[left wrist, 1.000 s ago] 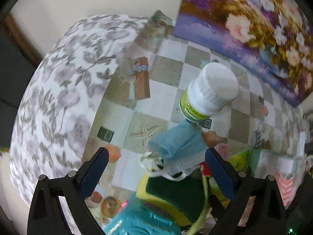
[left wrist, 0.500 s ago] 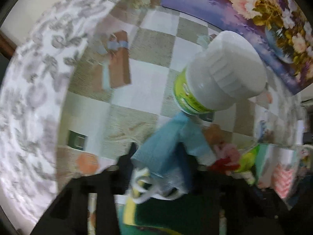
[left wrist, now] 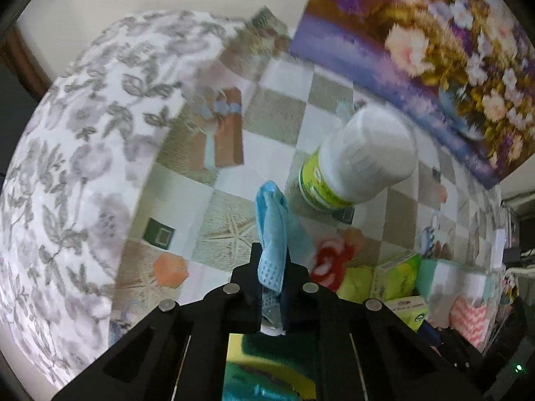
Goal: Organize soft objects
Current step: 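Grasp the blue face mask with the left gripper while the right gripper grasps a green tissue pack, then lift the mask and tissue pack and carry both over the tray, then open both grippers to drop the mask and tissue pack into the tray, then grasp the green-yellow sponge with the left gripper while the right gripper grasps a green tissue pack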
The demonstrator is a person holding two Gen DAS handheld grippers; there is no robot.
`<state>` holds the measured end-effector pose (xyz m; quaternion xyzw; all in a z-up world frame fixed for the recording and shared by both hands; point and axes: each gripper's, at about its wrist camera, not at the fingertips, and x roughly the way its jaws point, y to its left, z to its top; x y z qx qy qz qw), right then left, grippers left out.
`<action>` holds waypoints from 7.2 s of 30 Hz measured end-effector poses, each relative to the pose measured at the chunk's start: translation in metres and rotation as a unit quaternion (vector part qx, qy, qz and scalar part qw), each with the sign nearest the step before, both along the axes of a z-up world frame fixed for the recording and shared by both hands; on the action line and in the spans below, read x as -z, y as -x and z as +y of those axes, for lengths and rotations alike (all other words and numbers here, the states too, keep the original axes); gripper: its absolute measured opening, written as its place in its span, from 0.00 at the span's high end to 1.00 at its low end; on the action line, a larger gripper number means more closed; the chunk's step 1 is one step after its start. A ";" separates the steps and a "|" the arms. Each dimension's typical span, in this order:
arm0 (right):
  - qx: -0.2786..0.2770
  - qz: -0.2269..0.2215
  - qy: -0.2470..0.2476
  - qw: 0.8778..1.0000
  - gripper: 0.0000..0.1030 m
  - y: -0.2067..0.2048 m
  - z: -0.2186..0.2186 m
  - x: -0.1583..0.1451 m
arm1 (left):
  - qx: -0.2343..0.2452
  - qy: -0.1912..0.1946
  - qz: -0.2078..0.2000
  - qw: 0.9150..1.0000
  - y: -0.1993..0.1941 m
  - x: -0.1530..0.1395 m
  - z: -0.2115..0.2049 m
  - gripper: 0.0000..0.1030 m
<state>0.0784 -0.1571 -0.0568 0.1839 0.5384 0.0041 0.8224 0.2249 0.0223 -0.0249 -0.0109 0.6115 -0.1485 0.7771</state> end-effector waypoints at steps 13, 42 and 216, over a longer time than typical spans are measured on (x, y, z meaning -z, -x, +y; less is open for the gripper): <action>0.032 -0.035 -0.018 0.999 0.58 0.033 -0.018 -0.046 | -0.034 0.060 -0.128 0.989 0.060 -0.089 0.007 0.93; 0.024 -0.032 0.004 0.999 0.76 0.060 -0.020 -0.054 | -0.065 0.105 -0.122 0.985 0.129 -0.063 -0.031 0.93; 0.135 0.001 0.111 0.985 0.00 0.049 -0.073 -0.089 | -0.165 0.012 -0.182 0.969 0.095 -0.088 0.074 0.04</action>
